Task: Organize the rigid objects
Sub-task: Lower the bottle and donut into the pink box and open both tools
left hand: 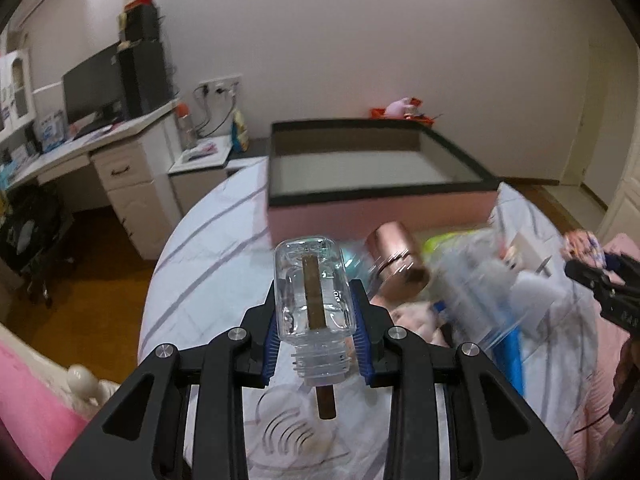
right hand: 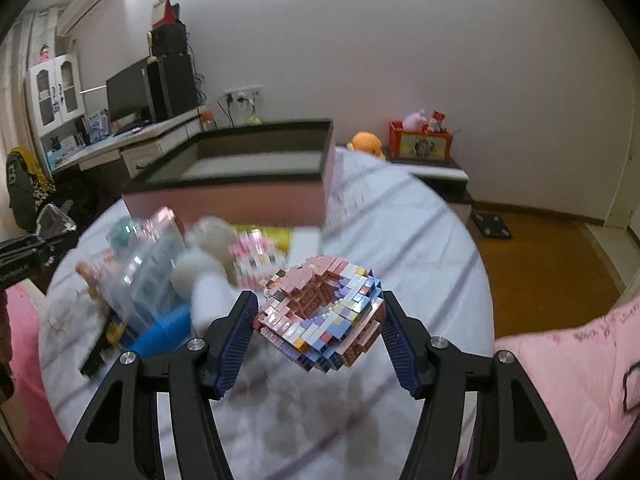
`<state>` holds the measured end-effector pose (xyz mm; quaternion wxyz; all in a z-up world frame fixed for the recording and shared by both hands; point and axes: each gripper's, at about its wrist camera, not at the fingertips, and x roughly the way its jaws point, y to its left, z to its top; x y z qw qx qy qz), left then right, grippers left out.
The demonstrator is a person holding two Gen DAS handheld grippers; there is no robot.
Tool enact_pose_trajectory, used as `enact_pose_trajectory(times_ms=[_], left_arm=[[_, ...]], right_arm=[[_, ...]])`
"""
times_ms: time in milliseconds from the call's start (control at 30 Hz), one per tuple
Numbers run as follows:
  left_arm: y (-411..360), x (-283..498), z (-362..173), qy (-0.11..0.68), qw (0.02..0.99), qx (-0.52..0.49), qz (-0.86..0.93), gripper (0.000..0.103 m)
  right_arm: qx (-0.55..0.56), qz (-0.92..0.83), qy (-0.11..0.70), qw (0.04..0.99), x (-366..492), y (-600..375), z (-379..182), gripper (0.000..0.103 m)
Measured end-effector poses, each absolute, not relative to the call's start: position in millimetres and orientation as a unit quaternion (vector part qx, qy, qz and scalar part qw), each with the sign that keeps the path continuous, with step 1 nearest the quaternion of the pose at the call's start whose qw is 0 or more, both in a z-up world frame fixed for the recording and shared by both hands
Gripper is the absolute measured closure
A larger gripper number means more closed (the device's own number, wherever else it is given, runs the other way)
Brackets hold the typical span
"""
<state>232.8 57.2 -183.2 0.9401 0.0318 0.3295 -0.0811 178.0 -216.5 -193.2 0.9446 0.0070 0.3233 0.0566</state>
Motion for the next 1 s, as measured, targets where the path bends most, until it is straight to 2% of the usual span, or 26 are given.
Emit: enact_pose_trajectory(times_ms=[233, 433, 667, 1000], left_arm=[[25.1, 287.2, -150.4, 0.320, 0.935, 0.055, -0.146, 0.072], [6.3, 371.8, -139.4, 0.353, 0.920, 0.074, -0.154, 0.072], [-10.6, 472.3, -166.3, 0.434, 0.886, 0.092, -0.135, 0.072], [-9.7, 532.4, -217.4, 0.519, 0.842, 0.095, -0.110, 0.071]], right_arm=[[-0.021, 0.107, 0.294, 0.950, 233.5, -190.1, -145.5, 0.040], [-0.014, 0.155, 0.337, 0.929, 326.6, -162.7, -139.1, 0.040], [-0.006, 0.156, 0.423, 0.893, 425.7, -145.5, -164.1, 0.040], [-0.002, 0.137, 0.513, 0.848, 485.5, -135.7, -209.1, 0.040]])
